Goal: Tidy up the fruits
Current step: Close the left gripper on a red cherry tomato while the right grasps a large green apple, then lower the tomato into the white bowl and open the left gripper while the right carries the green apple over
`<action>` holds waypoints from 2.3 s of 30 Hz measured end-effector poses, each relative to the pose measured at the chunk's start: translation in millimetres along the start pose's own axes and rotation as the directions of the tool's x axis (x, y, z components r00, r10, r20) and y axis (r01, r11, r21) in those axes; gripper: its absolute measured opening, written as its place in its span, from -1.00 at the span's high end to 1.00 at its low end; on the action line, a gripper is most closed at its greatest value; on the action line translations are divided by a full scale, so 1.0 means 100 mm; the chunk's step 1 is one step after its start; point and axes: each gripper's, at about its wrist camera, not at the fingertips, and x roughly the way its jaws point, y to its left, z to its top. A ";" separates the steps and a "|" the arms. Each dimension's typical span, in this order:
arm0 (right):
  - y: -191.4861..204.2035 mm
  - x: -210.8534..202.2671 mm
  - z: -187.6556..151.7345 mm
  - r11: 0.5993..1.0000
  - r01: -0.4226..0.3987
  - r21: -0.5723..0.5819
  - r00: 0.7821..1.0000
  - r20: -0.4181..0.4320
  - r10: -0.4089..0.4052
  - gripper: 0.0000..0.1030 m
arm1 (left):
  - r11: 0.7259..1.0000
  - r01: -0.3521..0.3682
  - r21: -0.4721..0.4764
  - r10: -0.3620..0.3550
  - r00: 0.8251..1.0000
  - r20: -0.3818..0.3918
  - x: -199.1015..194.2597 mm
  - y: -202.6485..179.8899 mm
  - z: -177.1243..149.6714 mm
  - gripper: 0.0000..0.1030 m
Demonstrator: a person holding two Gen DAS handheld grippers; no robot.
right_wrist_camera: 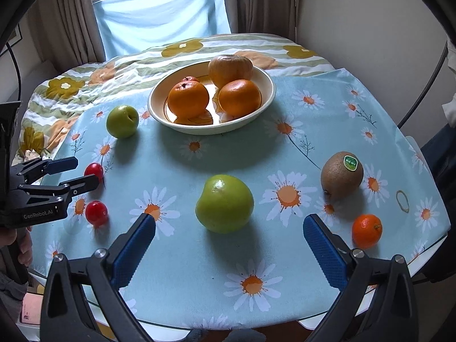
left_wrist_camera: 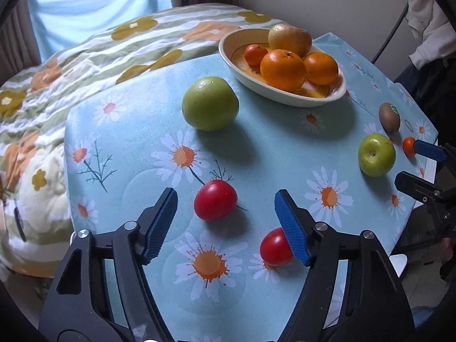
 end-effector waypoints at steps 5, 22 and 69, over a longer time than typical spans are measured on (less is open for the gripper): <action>0.05 0.11 0.01 1.000 0.002 -0.003 1.000 -0.016 -0.002 -1.00 | 1.000 0.023 -0.010 -0.023 1.000 -0.020 0.10 0.05 0.02 -0.11; 0.09 0.31 0.03 1.000 -0.003 -0.022 0.998 -0.063 0.002 -0.58 | 0.999 0.036 -0.002 -0.036 0.998 -0.044 0.15 0.10 -0.04 0.27; -0.27 -0.11 0.48 0.963 -0.194 -0.189 0.981 -0.010 0.196 0.04 | 0.984 -0.094 -0.151 0.114 0.985 0.126 -0.64 -0.42 0.27 0.27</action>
